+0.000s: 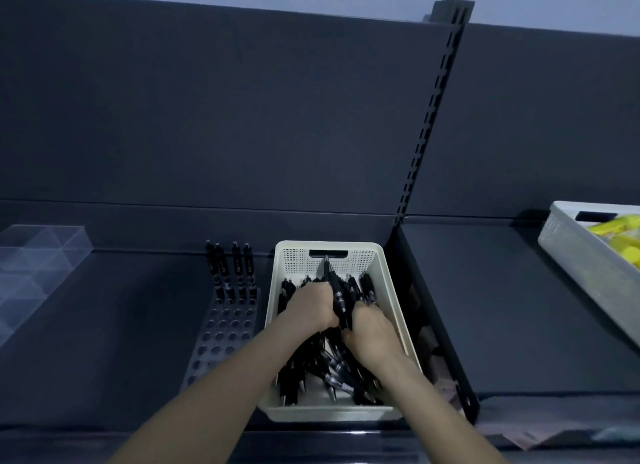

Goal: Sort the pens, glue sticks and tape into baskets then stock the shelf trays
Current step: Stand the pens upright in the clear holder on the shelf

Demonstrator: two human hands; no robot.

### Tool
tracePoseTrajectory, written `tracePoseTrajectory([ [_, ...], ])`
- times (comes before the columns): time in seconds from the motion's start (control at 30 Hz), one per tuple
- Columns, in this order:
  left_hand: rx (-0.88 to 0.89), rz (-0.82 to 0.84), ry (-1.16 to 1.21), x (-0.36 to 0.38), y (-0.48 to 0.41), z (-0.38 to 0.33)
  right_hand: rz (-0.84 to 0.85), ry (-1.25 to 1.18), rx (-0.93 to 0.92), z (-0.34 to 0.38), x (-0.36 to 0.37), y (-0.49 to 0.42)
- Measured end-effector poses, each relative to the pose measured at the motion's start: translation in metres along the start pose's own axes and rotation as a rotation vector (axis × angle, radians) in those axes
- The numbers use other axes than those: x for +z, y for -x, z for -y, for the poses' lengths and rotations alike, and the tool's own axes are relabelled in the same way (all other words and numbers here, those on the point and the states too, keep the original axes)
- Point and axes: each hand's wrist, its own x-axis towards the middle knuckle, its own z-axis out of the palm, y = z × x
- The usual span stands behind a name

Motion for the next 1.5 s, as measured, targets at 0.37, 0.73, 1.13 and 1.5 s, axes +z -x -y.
tracePoseTrajectory([
  [0.37, -0.137, -0.004, 0.733, -0.018, 0.015, 0.014, -0.017, -1.079, 0.125, -0.009, -0.006, -0.002],
  [0.73, 0.089, -0.214, 1.073, -0.025, 0.059, 0.012, 0.057, -1.291, -0.100, 0.016, -0.027, 0.031],
  [1.13, -0.015, -0.270, 1.165, -0.048, 0.085, 0.059, -0.005, -1.287, -0.128, 0.043, -0.024, 0.036],
  [1.5, -0.052, -0.344, 1.190, -0.052, 0.122, 0.119, 0.244, -1.621, -0.179, 0.076, -0.031, 0.033],
])
